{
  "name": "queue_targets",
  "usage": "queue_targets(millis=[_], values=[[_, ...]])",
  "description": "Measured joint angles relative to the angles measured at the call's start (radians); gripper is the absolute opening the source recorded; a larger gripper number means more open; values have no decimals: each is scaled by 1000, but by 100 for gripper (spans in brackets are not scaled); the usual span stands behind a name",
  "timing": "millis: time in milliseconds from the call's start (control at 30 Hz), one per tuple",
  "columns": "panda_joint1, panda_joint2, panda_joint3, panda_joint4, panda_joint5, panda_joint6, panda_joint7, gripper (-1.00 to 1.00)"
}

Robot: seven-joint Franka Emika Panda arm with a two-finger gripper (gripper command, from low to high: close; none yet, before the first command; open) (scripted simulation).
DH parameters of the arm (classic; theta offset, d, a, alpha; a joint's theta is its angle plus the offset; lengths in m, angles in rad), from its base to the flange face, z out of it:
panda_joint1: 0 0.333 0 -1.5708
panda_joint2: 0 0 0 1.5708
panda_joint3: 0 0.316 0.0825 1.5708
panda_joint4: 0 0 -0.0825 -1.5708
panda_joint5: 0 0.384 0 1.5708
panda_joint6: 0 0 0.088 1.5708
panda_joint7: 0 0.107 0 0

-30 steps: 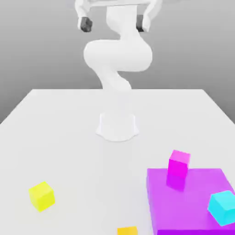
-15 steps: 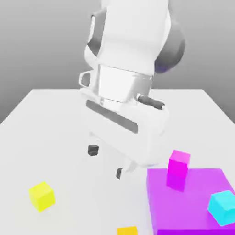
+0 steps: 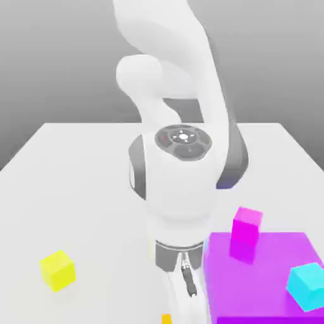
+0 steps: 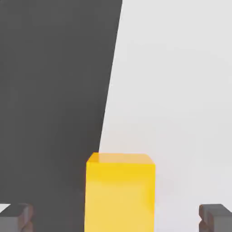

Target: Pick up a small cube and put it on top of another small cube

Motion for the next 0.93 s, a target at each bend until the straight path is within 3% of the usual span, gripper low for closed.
queue_targets(millis=[33, 67, 300, 433, 667, 800, 833, 933], values=[[16, 38, -20, 9, -18, 28, 15, 0], [27, 62, -33, 15, -29, 46, 24, -100], [26, 60, -32, 14, -27, 47, 23, -100], [-17, -70, 32, -16, 42, -52, -29, -100], [107, -236, 251, 49, 116, -289, -185, -100], [183, -163, 268, 60, 43, -249, -168, -100], [192, -146, 262, 59, 28, -234, -160, 100], [192, -146, 262, 59, 28, -234, -160, 100]])
